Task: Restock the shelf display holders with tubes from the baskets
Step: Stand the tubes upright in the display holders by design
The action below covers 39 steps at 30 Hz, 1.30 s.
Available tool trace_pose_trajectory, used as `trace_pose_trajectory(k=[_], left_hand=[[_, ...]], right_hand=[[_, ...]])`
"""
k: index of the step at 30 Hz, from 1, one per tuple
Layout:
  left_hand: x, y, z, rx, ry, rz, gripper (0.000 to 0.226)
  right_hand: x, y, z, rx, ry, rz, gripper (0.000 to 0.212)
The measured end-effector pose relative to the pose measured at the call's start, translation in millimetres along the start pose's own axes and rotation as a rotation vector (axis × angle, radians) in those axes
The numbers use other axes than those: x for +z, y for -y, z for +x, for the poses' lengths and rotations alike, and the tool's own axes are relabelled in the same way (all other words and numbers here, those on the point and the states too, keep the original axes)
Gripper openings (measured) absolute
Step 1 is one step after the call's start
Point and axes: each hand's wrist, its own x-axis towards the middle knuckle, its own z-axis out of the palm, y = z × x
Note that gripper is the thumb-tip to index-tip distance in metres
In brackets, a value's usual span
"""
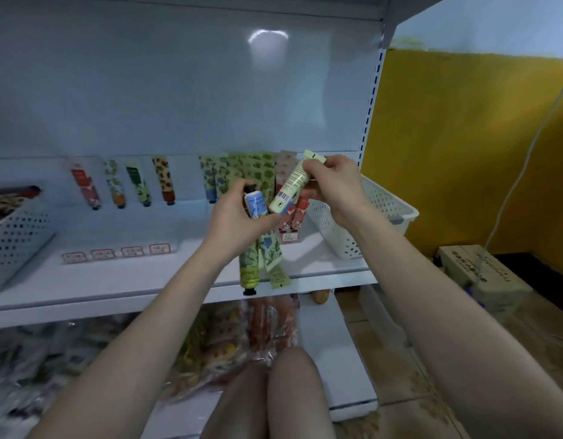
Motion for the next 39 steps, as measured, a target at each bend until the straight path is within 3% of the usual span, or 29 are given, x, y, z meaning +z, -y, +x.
trace_pose_trajectory(k=[4, 8, 12, 17, 23, 30, 33, 39], left_hand=[[-3.6, 5.9, -12.7, -0.057, 0.076, -0.086, 0.041], [-13.9, 13.3, -27.6, -0.21, 0.212, -0.448, 0.029], [-29.3, 27.5, -35.7, -0.331, 0.25, -0.59, 0.023], [-51.3, 50.2, -33.2, -0.418, 0.105, -0.546, 0.024], [-66.2, 86.2, -27.8, -0.418, -0.091, -0.329, 0.032], [-69.2, 115.1, -8.2, -0.576, -0.181, -0.493, 0.023], [-70.1, 127.4, 0.3, -0.622, -0.191, -0.524, 0.021], [-70.4, 143.8, 12.2, -0.731, -0.191, -0.603, 0.013]], right_hand=[[5.1, -1.0, -5.2, 0.056, 0.068, -0.056, 0.015], [4.3, -3.8, -8.7, 0.145, 0.339, -0.04, 0.036], [12.7, -6.1, -7.5, 0.199, 0.528, 0.059, 0.026], [44.1, -11.4, 4.0, 0.163, 0.412, 0.035, 0.014], [78.4, -18.5, 31.1, -0.09, 0.231, -0.129, 0.013], [122.3, -13.6, 58.9, -0.301, 0.267, -0.532, 0.024], [140.8, -17.3, 73.7, -0.404, 0.265, -0.713, 0.017], [172.8, -29.6, 95.9, -0.336, 0.281, -0.991, 0.026]])
